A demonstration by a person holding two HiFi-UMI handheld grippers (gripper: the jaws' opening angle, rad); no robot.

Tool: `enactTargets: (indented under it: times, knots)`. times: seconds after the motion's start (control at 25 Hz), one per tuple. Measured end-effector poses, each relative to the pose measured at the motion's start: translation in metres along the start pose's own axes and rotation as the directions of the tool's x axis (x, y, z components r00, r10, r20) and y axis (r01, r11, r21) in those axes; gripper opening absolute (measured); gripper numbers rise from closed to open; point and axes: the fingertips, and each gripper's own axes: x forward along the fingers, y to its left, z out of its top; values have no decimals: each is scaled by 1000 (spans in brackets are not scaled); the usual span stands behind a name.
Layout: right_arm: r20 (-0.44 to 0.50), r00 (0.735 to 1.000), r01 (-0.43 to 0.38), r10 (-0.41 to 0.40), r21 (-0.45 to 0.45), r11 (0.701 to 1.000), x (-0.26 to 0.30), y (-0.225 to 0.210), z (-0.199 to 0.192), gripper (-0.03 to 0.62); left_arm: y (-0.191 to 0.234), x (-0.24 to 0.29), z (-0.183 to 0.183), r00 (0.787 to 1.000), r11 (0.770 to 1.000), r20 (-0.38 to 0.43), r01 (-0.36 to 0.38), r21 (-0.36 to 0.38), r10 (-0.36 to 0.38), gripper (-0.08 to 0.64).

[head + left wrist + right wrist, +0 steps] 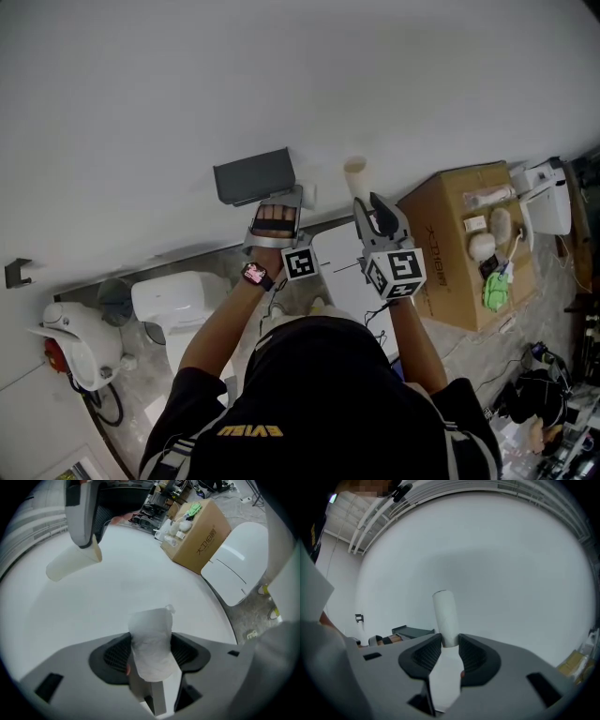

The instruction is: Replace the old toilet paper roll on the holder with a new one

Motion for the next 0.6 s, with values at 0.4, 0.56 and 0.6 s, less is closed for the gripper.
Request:
enactTargets:
  times: [0.4, 0.56, 0.6]
  knots:
    - [2, 1000, -10, 10, -2, 1000, 1, 1, 1, 114, -1, 0, -16, 997, 999, -75, -24, 32, 26, 275]
    - [2, 1000, -22, 22, -4, 1000, 0, 3, 1, 114, -1, -2, -21, 996, 999, -91, -18, 28, 21, 275]
    - [1, 1000, -25, 25, -5, 1000, 1, 4, 1, 114, 0, -3, -21, 996, 999, -91, -19, 27, 21, 275]
